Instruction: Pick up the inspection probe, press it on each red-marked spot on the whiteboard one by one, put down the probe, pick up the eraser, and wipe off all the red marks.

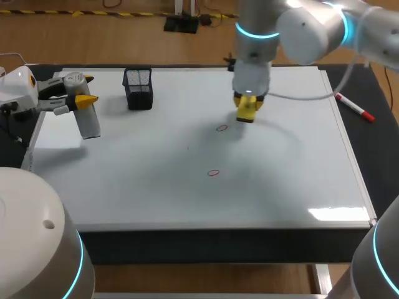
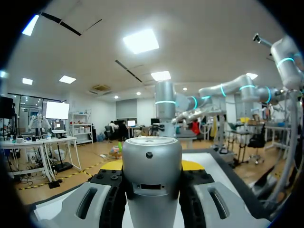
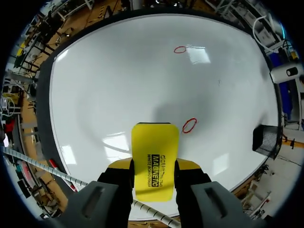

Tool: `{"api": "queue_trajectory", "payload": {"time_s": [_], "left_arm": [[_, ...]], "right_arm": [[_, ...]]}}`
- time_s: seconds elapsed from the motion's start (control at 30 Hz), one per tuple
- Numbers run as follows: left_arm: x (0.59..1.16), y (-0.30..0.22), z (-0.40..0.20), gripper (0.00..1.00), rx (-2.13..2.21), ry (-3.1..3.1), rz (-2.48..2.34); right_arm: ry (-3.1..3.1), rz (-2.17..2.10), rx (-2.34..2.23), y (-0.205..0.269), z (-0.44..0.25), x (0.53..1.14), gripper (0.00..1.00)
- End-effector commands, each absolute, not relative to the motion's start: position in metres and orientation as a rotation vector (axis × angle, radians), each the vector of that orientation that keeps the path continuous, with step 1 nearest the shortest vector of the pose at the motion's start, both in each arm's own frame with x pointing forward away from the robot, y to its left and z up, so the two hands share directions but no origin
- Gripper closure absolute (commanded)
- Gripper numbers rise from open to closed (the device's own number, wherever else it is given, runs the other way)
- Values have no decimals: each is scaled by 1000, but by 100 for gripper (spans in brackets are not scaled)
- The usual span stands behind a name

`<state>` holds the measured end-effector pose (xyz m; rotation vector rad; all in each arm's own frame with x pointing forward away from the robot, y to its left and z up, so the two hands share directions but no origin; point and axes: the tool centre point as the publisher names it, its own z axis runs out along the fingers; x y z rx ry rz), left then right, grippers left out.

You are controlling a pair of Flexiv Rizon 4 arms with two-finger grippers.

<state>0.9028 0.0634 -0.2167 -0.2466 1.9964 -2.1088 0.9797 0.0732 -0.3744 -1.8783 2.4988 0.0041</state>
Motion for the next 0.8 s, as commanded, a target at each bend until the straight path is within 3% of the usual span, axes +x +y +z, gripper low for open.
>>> {"api": "queue_trajectory", "payload": {"time_s": [0.03,0.8], "left_arm": [[903,63,-216,100,-248,1995,-2107],[903,63,-216,100,-248,1995,-2107]], "right_arm": [[2513,27,-1839,30,-374,975,100],[2689,8,-1693,-56,-389,963,100]]}}
